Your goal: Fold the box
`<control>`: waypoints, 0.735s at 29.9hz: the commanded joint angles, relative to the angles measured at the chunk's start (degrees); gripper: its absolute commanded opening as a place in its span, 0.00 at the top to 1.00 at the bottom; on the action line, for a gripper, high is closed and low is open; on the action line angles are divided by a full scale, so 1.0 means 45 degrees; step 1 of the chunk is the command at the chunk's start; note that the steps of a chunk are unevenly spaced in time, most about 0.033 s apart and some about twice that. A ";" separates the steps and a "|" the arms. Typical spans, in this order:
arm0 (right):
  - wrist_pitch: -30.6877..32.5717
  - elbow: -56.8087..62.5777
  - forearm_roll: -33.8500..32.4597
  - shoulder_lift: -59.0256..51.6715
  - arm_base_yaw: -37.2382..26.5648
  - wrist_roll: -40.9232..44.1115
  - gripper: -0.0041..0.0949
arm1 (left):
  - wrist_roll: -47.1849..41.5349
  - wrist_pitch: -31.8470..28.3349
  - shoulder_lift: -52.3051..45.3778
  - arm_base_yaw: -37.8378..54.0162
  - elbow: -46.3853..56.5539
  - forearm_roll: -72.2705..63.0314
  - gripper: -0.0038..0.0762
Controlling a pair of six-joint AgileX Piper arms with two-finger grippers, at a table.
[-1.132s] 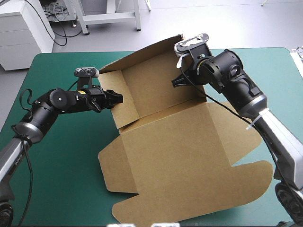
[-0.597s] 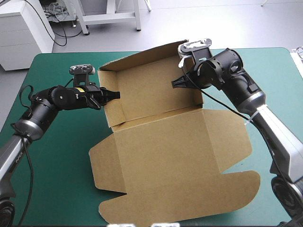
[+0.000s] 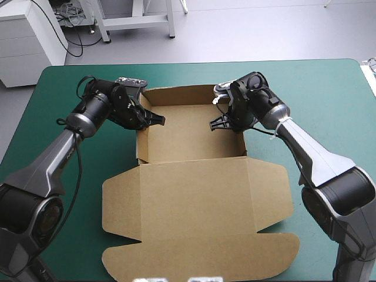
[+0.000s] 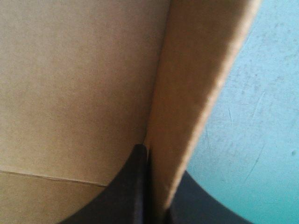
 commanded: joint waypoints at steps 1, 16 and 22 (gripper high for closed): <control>-0.0722 -0.0420 0.0502 -0.0306 -0.0122 -0.0722 0.98 | 0.0199 -0.0672 -0.0065 -0.0408 -0.0957 -0.0672 0.96; -0.2332 -0.0533 0.0681 0.0318 -0.1067 -0.1294 0.98 | 0.0888 -0.0142 0.2574 -0.0408 -0.0957 -0.0472 0.94; -0.2419 -0.0592 0.0606 0.0376 -0.1067 -0.1294 0.83 | 0.1380 -0.0094 0.2644 -0.0408 -0.0957 -0.0769 0.65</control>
